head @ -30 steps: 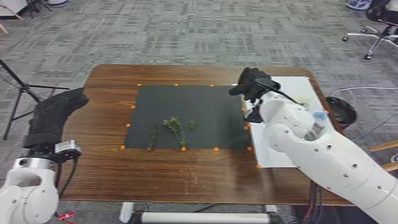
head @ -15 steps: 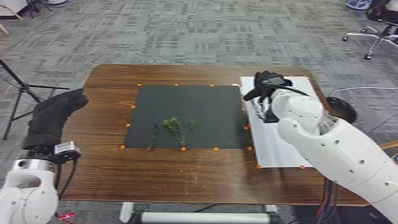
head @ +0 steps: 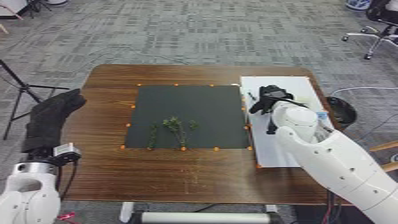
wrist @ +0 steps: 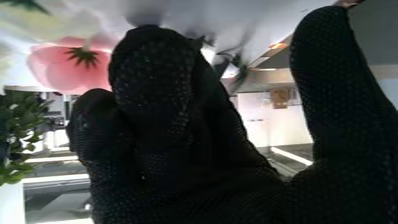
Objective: Arrange flowers
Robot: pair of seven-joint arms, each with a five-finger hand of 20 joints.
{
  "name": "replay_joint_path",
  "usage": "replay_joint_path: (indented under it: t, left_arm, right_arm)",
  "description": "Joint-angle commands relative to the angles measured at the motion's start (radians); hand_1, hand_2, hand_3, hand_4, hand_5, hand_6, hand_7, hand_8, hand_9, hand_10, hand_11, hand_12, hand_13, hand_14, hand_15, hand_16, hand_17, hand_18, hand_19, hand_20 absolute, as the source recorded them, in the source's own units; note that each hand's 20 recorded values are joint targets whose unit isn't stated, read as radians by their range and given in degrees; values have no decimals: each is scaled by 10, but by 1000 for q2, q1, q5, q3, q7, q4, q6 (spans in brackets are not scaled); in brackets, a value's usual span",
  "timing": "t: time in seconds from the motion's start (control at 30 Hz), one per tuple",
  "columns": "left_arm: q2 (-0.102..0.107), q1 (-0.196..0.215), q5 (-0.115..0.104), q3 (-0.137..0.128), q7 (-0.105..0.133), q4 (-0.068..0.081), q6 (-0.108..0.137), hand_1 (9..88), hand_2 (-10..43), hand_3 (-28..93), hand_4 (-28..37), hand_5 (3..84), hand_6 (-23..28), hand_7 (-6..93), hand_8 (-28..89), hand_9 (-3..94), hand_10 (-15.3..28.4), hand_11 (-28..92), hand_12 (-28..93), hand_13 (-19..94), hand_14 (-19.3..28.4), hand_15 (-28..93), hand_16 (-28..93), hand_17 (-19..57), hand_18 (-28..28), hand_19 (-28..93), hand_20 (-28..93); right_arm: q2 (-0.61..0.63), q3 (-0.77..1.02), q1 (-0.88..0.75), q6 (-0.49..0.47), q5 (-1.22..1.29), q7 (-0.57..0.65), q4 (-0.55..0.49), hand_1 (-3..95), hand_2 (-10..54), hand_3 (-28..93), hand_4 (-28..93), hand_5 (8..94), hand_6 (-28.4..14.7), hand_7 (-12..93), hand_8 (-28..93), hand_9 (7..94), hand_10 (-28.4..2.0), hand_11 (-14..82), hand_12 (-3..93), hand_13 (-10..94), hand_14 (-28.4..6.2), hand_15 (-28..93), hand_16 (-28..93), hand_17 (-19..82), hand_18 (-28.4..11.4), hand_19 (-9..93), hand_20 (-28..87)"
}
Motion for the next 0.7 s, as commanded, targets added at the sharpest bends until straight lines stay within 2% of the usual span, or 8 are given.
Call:
replay_joint_path:
  t: [0.03,0.13,0.17,0.2,0.23,0.3,0.43,0.7]
  left_arm:
    - [-14,5,6,11,7,-12,-5,252,-3,735,-253,521,25,151,-70,491,138,191,149,381,181,214,33,42,131,106,174]
    - [-12,5,6,10,5,-10,-7,252,-3,736,-253,521,25,151,-70,491,138,191,149,381,181,214,32,42,131,105,173]
    - [-11,5,5,10,5,-10,-7,252,-3,735,-253,521,25,150,-70,491,138,191,149,381,182,214,32,42,131,105,173]
    - [-11,5,5,8,4,-10,-8,253,-3,735,-253,521,25,150,-70,491,138,190,149,381,182,214,33,42,131,105,173]
    - [-11,6,5,9,5,-10,-7,253,-3,735,-253,521,25,150,-70,491,138,190,149,381,182,214,32,42,131,105,173]
    - [-12,6,4,8,5,-11,-7,253,-3,734,-253,521,25,150,-69,491,138,191,149,381,181,214,33,42,131,105,173]
    - [-9,-4,5,13,-1,-4,-13,252,-2,734,-252,521,25,151,-69,492,138,191,150,381,181,214,33,42,131,105,173]
    - [-2,-4,-7,9,-4,-6,-12,252,-3,734,-253,521,25,150,-69,492,138,191,150,382,183,215,32,42,131,105,173]
  right_arm:
    - [-22,-16,-46,51,2,32,32,387,-95,580,-89,605,-78,126,-8,720,-176,137,193,862,-54,513,360,573,-153,931,478]
    - [-24,-29,-47,82,-8,29,43,459,-95,581,-105,637,-69,157,-13,773,-149,184,204,878,-42,530,364,586,-148,932,502]
    - [-23,-30,-50,88,-12,27,42,480,-95,576,-108,649,-65,168,33,787,-145,194,207,881,-38,531,368,590,-147,932,510]
    - [-21,-36,-50,99,-10,25,44,514,-95,555,-108,662,-61,164,141,808,-135,181,246,886,-35,532,373,597,-144,932,517]
    - [-21,-37,-52,108,-8,26,43,546,-95,528,-105,676,-59,159,198,829,-126,164,282,892,-32,532,376,602,-142,932,519]
    - [-21,-40,-54,126,-14,18,47,611,-95,479,-83,711,-49,154,263,869,-113,136,339,903,-26,531,380,616,-135,932,522]
    - [-17,-39,-57,156,7,20,48,645,-95,494,-81,744,-41,168,271,904,-104,152,365,922,-19,527,387,633,-127,932,517]
    - [11,-12,-38,251,140,37,-16,656,-95,520,-82,771,-47,172,259,913,-95,211,368,935,-10,529,388,656,-117,932,510]
